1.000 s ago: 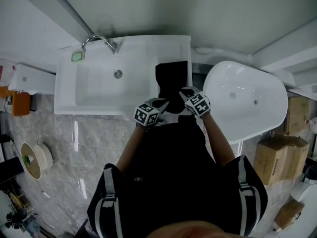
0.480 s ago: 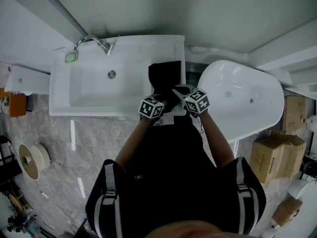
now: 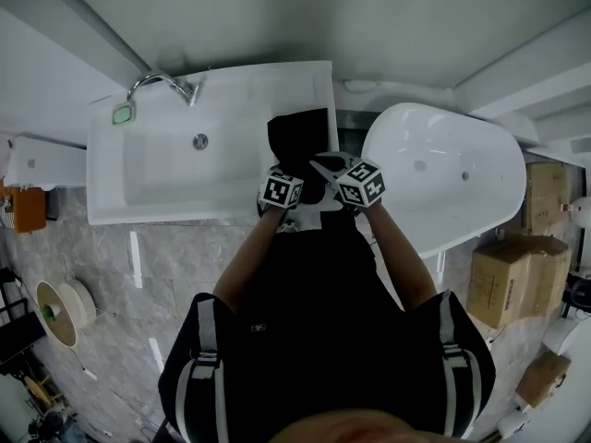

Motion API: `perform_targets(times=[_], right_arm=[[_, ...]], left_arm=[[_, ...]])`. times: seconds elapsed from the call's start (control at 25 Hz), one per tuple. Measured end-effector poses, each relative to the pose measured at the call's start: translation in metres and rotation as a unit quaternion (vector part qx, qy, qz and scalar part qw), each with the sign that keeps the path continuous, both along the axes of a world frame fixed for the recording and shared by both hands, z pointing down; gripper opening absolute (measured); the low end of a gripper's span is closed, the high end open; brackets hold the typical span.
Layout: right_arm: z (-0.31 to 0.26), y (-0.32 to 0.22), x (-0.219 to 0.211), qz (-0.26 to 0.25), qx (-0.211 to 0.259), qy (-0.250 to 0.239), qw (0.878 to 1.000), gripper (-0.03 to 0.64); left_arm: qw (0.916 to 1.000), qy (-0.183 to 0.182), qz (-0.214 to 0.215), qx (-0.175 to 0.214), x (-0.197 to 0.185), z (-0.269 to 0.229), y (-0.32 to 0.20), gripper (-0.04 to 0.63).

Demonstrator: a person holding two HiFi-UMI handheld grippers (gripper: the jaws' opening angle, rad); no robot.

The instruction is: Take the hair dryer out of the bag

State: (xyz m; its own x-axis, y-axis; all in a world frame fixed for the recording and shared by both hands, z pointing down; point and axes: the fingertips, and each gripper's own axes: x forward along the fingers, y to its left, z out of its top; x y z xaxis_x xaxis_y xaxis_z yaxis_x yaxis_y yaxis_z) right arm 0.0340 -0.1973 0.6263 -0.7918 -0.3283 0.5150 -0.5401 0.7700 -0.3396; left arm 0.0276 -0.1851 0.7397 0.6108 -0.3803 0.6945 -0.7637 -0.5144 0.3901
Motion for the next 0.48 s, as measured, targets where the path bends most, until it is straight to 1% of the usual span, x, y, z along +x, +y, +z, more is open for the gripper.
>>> perform_targets(times=[0.12,0.2,0.28,0.4,0.44,0.48], right_arm=[[0.002,-0.001,0.006,0.008,-0.006,-0.005,1.0,0.069],[0.004,-0.003,0.013,0.016,-0.012,-0.005,1.0,0.069],[0.005,-0.004,0.018,0.019,-0.015,-0.003,1.0,0.069],[0.005,-0.003,0.017,0.013,-0.013,0.001,1.0,0.069],[0.005,-0.004,0.016,0.012,-0.014,0.0,1.0,0.069],[0.006,-0.004,0.016,0.011,-0.016,-0.001,1.0,0.069]], left_arm=[[0.9996,0.018,0.022,0.006,0.016,-0.009,-0.003,0.193],[0.9993,0.024,0.028,0.008,0.025,-0.01,-0.004,0.193],[0.9997,0.009,0.023,0.009,0.027,-0.002,-0.007,0.193],[0.999,-0.035,0.005,0.028,0.017,0.002,-0.016,0.193],[0.9988,-0.04,-0.002,0.028,0.015,0.002,-0.018,0.193],[0.9989,-0.041,-0.006,0.019,0.014,0.006,-0.018,0.193]])
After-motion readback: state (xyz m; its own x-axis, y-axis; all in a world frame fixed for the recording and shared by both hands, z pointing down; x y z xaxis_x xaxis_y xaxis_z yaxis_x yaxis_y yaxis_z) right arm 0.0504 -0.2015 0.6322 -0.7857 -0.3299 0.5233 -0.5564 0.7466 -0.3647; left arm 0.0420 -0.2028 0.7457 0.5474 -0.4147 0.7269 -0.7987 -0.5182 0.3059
